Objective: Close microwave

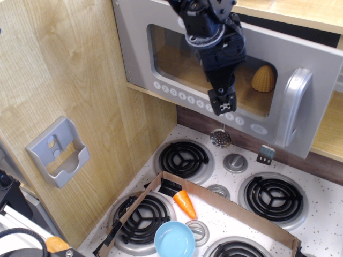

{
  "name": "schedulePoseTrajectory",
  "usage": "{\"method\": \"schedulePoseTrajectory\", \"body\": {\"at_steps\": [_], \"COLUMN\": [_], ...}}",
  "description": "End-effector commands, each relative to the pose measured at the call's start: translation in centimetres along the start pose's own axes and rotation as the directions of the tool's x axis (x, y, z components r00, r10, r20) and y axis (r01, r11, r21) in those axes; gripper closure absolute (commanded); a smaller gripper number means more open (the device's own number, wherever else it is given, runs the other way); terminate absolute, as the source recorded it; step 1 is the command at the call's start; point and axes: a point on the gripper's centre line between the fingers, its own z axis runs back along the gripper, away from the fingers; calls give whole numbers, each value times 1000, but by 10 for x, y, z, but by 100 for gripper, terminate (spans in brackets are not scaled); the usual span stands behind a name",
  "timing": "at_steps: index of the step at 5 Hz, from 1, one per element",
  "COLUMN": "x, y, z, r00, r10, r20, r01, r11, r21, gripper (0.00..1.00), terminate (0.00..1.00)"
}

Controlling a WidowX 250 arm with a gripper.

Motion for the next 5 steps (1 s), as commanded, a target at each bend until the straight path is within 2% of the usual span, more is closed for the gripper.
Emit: {"method": "schedulePoseTrajectory", "body": {"at_steps": [1,4,5], "x": [29,28,28], "y": [13,9,9], "z": [9,10,10], "r00": [998,999,999], "r10": [-58,-49,-49], "r20": [27,11,11], "r01": [57,48,48], "r11": [998,998,998], "r21": [31,37,37], "gripper": [0,0,0], "terminate": [0,0,100]}}
